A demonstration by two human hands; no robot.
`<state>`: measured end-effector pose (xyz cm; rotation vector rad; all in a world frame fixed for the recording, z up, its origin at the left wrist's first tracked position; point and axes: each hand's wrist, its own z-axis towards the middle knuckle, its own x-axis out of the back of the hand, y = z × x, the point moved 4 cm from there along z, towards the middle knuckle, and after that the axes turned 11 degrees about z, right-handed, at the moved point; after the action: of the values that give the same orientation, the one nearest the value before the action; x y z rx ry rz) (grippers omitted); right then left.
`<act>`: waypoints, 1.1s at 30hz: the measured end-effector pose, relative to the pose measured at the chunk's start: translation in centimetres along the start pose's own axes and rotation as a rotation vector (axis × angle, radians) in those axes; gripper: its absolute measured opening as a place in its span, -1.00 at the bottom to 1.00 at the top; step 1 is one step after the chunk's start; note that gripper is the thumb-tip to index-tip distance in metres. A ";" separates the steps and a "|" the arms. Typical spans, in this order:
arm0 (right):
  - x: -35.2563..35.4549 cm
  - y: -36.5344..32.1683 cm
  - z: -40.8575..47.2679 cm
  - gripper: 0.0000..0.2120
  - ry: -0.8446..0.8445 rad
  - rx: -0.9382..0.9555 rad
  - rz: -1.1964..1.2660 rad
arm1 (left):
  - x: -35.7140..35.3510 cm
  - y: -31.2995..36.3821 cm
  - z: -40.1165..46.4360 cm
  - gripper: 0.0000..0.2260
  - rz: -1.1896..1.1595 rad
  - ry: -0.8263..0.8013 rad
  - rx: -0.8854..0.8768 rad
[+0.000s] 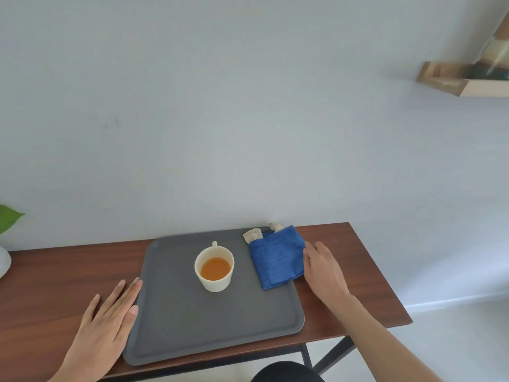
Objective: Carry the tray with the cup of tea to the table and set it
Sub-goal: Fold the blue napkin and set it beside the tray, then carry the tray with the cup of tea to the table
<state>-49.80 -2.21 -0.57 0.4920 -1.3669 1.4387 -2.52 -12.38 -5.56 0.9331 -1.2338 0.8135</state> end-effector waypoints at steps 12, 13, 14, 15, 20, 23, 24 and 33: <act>6.9 12.3 -2.9 -0.85 0.081 -0.249 -0.110 | 0.4 0.5 0.0 -0.36 0.019 -0.004 0.045; 7.0 12.5 -2.9 -0.81 0.121 -0.263 -0.148 | 0.5 0.5 0.0 -0.35 0.018 -0.006 0.046; 7.0 12.4 -2.8 -0.74 0.155 -0.256 -0.183 | 0.5 0.5 -0.1 -0.35 0.017 -0.007 0.045; 6.8 12.0 -2.6 -0.65 0.165 -0.228 -0.192 | 0.5 0.5 -0.1 -0.35 0.019 -0.009 0.043; 2.9 9.9 -0.1 -0.38 -0.168 -0.035 -0.237 | 0.5 0.2 -0.1 -0.36 0.050 -0.033 0.003; 0.6 10.4 0.2 -0.30 -0.296 -0.096 -0.272 | 0.6 0.0 0.0 -0.36 0.107 -0.054 -0.032; 0.1 10.7 0.1 -0.27 -0.304 -0.107 -0.275 | 0.6 0.0 0.1 -0.36 0.123 -0.069 -0.038; 0.9 3.4 -1.5 -0.42 0.053 0.066 -0.126 | 2.4 1.4 -0.8 -0.43 0.181 0.069 0.199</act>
<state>-52.52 0.17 -1.81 0.5689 -1.2280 1.3876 -3.06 -11.03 -3.06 0.9528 -1.2043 1.1198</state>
